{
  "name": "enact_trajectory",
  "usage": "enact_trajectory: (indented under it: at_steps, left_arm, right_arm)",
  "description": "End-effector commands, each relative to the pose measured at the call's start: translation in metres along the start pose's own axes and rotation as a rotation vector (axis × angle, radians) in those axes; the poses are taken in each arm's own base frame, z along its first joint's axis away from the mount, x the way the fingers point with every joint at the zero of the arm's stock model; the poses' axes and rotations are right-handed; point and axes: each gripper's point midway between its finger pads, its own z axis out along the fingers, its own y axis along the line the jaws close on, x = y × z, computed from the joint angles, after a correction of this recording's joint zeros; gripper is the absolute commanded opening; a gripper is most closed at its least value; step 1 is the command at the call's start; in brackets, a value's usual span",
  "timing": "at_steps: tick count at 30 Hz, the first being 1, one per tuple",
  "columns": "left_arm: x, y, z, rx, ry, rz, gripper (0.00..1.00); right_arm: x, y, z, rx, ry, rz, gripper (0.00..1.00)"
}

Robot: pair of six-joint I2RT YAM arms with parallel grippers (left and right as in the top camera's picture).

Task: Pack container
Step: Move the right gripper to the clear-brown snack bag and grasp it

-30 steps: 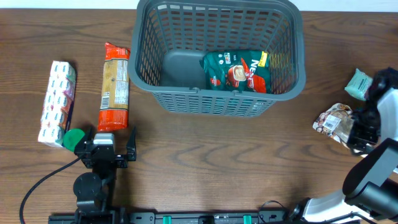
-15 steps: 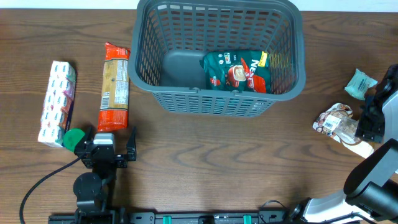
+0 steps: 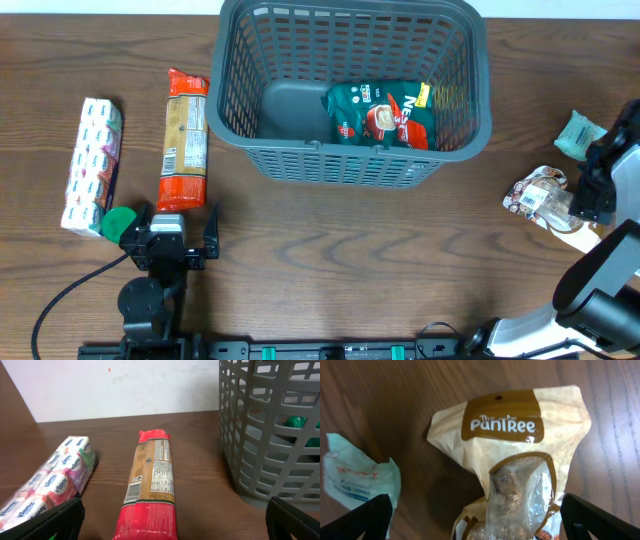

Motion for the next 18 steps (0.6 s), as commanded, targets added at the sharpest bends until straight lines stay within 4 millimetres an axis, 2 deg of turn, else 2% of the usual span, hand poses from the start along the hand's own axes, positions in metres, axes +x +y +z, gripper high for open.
enact_trajectory:
  at_steps: [1,10,14,15,16,18]
  left_arm:
    - [0.013,-0.002,0.002,0.008,0.028,0.004,0.99]
    - [0.013,-0.002,0.002,0.008,0.028,0.004,0.99]
    - [0.013,-0.002,0.002,0.008,0.028,0.004,0.99]
    - [0.013,-0.002,0.002,0.008,0.028,0.004,0.99]
    - [0.013,-0.002,0.002,0.008,0.028,0.004,0.98]
    - [0.013,-0.002,0.002,0.008,0.028,0.004,0.99]
  right_arm:
    - [0.015,-0.015,0.019,0.054,0.016,-0.001,0.93]
    - [0.034,-0.045,0.057,0.096,0.046,0.006,0.97]
    - [0.038,-0.056,0.069,0.097,0.046,0.004,0.94]
    - [0.039,-0.059,0.071,0.100,0.047,0.000,0.83]
    - [0.041,-0.064,0.074,0.105,0.047,-0.001,0.68]
    - [0.043,-0.071,0.078,0.116,0.050,-0.005,0.17]
